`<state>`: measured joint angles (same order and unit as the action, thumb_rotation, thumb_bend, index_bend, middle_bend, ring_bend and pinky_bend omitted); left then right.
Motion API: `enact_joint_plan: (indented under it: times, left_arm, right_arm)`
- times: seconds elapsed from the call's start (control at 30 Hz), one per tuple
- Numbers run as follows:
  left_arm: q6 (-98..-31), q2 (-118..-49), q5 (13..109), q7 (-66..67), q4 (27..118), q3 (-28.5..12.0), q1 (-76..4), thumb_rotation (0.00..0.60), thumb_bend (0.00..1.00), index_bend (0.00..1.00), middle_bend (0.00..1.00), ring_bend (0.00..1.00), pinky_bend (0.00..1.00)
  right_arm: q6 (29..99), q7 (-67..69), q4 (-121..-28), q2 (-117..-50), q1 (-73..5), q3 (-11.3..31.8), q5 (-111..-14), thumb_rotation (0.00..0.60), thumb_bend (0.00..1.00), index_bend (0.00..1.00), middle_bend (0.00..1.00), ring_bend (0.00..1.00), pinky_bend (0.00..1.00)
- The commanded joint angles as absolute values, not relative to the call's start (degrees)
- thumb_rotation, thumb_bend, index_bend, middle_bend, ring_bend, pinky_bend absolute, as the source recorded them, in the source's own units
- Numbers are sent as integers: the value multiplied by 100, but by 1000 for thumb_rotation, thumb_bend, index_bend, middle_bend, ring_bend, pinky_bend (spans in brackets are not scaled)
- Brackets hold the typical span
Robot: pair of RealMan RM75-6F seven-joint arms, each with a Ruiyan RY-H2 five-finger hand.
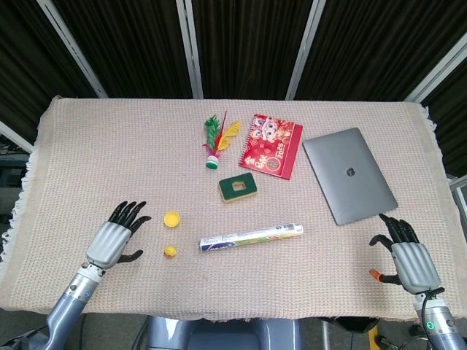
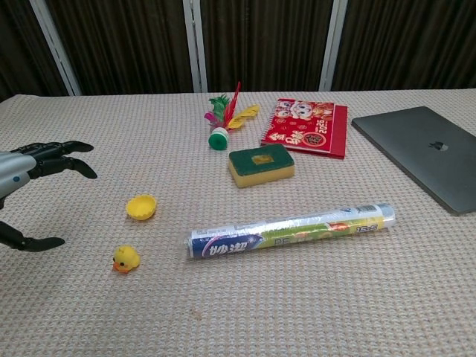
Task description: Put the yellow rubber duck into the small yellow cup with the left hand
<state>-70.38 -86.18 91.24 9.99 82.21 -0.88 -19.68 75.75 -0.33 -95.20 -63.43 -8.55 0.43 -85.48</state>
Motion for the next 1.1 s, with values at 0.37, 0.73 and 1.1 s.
enact_joint_plan:
  times: [0.37, 0.73, 1.1]
  left_arm:
    - [-6969, -8982, 9094, 1046, 7972, 38, -2020, 600, 238, 309, 0, 0, 0]
    - [-6721, -9285, 9085, 1011, 7634, 105, -2193, 600, 253, 339, 0, 0, 0]
    - [-6476, -9484, 9151, 802, 7381, 118, -2462, 600, 279, 348, 0, 0, 0]
  right_arm:
    - [7565, -6, -9534, -6346, -855, 43, -8537, 600, 0, 408, 20, 0, 0]
    - [7562, 55, -9544, -6342, -854, 51, -8524, 600, 0, 408, 19, 0, 0]
    - [7590, 100, -9543, -6326, -830, 50, -8515, 600, 0, 408, 19, 0, 0]
